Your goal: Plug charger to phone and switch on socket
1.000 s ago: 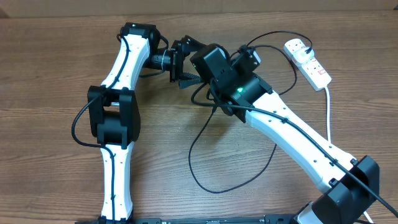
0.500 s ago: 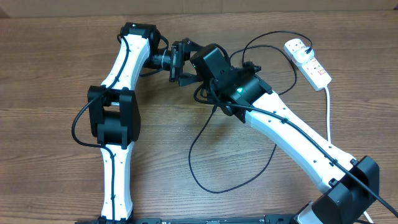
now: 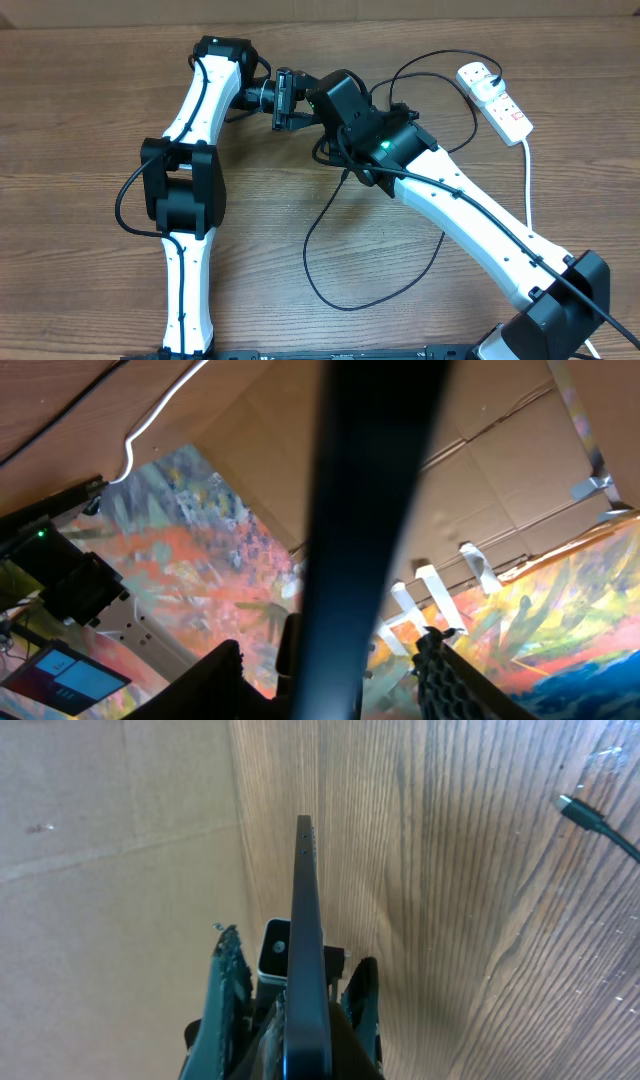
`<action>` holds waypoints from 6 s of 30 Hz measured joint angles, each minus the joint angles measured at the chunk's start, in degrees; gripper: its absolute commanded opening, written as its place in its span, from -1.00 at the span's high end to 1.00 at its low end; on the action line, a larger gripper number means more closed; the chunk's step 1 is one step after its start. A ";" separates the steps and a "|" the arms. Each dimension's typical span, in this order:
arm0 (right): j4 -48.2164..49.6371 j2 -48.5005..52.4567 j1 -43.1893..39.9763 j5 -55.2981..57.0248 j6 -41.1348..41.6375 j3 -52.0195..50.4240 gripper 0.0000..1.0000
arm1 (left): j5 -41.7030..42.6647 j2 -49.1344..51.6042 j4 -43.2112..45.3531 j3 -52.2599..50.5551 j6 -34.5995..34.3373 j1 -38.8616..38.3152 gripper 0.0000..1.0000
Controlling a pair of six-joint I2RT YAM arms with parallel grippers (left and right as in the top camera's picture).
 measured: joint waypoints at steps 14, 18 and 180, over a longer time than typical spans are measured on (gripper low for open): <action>1.55 0.00 0.00 -1.27 0.02 0.00 0.93 | -0.02 0.00 1.66 0.04 -3.08 0.00 0.67; 1.68 0.00 -0.02 -1.22 0.02 0.00 0.93 | -0.02 0.00 1.64 0.04 -3.08 0.00 0.77; -5.03 24.22 -5.49 -20.76 -65.88 -1.84 0.93 | -87.93 -32.89 2.34 -7.63 16.39 0.81 0.92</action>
